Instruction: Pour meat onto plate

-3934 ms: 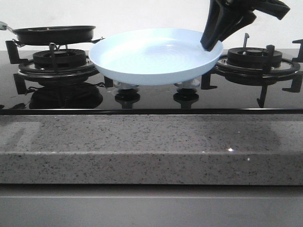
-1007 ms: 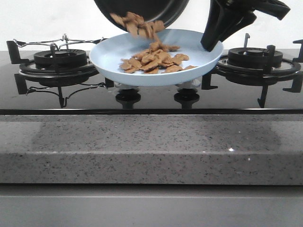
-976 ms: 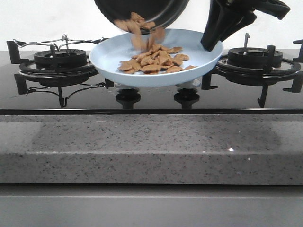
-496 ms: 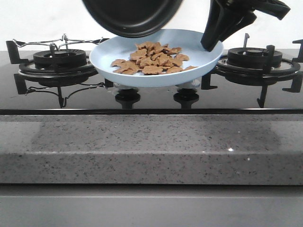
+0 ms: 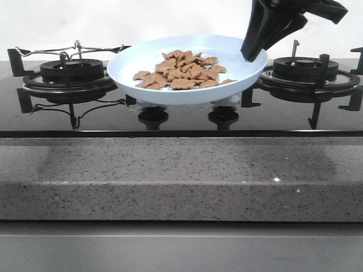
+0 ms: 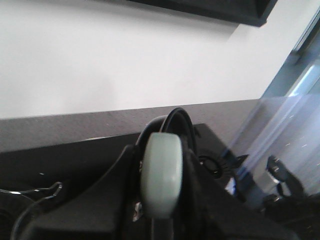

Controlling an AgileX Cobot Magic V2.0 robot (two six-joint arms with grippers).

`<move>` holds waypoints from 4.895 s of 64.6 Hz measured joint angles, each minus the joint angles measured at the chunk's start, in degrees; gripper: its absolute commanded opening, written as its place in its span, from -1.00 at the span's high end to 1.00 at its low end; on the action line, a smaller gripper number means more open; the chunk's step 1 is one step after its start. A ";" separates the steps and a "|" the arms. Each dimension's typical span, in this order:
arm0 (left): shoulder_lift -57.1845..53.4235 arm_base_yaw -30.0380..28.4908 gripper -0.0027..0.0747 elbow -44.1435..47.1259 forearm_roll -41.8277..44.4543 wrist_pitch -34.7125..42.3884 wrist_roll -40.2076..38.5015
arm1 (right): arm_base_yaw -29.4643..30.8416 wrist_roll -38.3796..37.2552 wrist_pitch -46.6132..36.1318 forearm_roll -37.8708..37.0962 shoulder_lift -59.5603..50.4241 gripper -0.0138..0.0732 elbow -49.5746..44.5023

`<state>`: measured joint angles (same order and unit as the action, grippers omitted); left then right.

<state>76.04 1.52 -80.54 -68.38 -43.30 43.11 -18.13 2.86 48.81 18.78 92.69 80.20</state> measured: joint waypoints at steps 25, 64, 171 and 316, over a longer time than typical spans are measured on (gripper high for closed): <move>15.66 -21.42 0.98 8.12 -28.96 -6.01 -0.60 | 0.00 0.00 0.00 0.00 0.00 0.82 0.00; 31.55 -21.79 0.98 8.23 -32.08 -10.81 -3.92 | 0.00 0.00 0.00 0.00 0.00 0.82 0.00; 18.64 -21.51 0.98 8.23 -7.55 -24.13 -3.93 | 0.00 0.11 0.00 0.00 0.00 0.82 0.00; -60.32 14.06 0.98 54.72 70.17 26.31 -38.52 | 8.62 0.07 4.45 6.63 13.73 0.82 24.14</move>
<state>15.72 15.57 -25.81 1.79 -17.00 4.58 -9.51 2.93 53.26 25.41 106.42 104.34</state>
